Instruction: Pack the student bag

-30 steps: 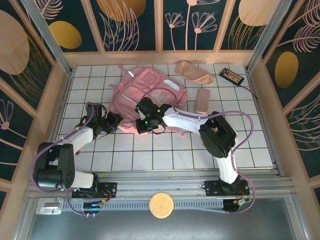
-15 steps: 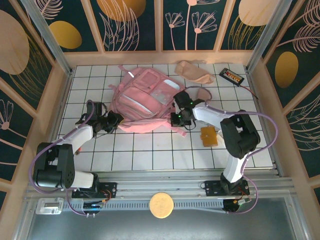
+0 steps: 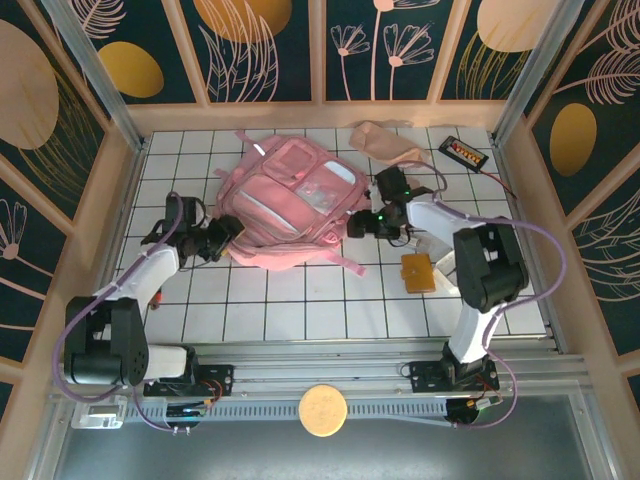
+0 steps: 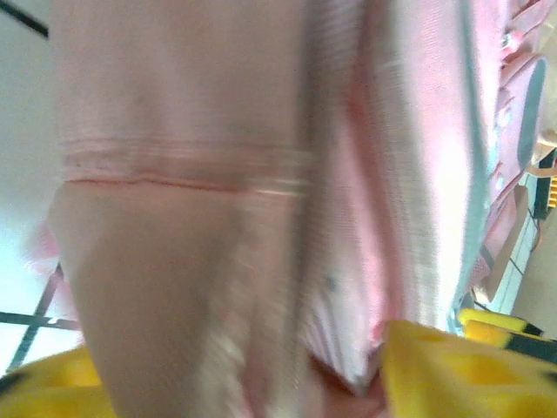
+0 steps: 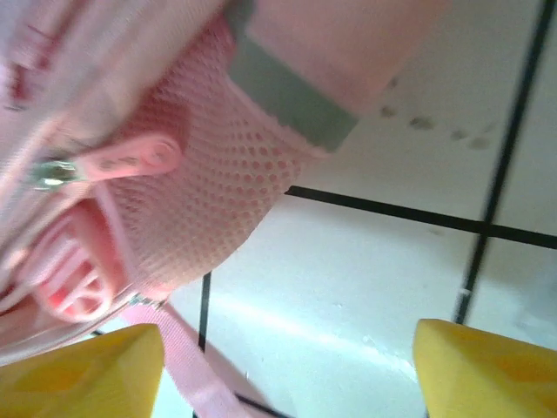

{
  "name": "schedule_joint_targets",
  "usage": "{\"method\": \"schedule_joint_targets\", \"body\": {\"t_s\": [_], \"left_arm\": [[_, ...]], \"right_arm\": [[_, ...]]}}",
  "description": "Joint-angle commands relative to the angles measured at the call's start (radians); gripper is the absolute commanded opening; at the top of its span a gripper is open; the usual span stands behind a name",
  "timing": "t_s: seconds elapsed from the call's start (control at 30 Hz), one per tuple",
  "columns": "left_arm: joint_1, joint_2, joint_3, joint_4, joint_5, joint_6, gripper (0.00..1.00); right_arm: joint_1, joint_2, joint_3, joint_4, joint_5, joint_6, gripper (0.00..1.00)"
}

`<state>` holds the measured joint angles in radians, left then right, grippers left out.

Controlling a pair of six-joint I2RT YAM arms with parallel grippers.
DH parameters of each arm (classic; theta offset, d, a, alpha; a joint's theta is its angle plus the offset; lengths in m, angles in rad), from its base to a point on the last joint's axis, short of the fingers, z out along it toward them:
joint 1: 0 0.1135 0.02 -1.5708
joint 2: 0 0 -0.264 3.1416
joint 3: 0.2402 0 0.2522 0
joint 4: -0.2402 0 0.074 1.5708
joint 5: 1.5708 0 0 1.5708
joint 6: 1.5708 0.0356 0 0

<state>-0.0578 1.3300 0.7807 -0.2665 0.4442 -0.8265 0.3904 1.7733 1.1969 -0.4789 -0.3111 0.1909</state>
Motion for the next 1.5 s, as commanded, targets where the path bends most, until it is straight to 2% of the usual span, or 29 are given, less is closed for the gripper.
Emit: {"method": "schedule_joint_targets", "body": {"t_s": [0.0,0.1,0.2,0.27,0.37,0.47,0.7,0.93,1.17,1.27,1.47], "left_arm": [[0.000,-0.059,0.120,-0.102,-0.063,0.122,0.99],[-0.022,-0.015,0.185,-0.126,-0.054,0.114,0.99],[-0.044,0.044,0.208,-0.054,0.007,0.027,0.99],[-0.057,0.073,0.203,0.004,0.030,-0.028,0.99],[-0.068,0.098,0.238,-0.009,0.013,-0.040,0.99],[-0.068,0.106,0.252,-0.029,0.006,-0.033,0.99],[-0.068,0.139,0.198,0.055,0.027,-0.078,0.99],[-0.068,0.183,0.143,0.080,0.022,-0.056,0.99],[-0.067,0.191,0.108,0.121,0.033,-0.071,0.99],[-0.068,0.194,0.110,0.117,0.033,-0.063,0.99],[-0.068,0.215,0.106,0.133,0.037,-0.063,0.99]], "right_arm": [[-0.014,-0.088,0.024,0.016,-0.075,-0.051,0.78],[-0.013,-0.033,0.069,0.076,-0.172,-0.170,0.74],[-0.008,0.002,0.038,0.215,-0.294,-0.363,0.66],[-0.010,0.036,0.041,0.260,-0.314,-0.456,0.66],[-0.012,0.130,0.119,0.217,-0.324,-0.552,0.65],[-0.002,0.219,0.199,0.152,-0.313,-0.616,0.63],[0.037,0.276,0.203,0.110,-0.296,-0.735,0.62],[0.057,0.203,0.074,0.147,-0.284,-0.830,0.65],[0.083,0.204,0.016,0.259,-0.095,-0.887,0.62],[0.084,0.213,0.021,0.310,-0.068,-0.890,0.54],[0.085,0.214,0.031,0.328,-0.098,-0.902,0.21]]}}
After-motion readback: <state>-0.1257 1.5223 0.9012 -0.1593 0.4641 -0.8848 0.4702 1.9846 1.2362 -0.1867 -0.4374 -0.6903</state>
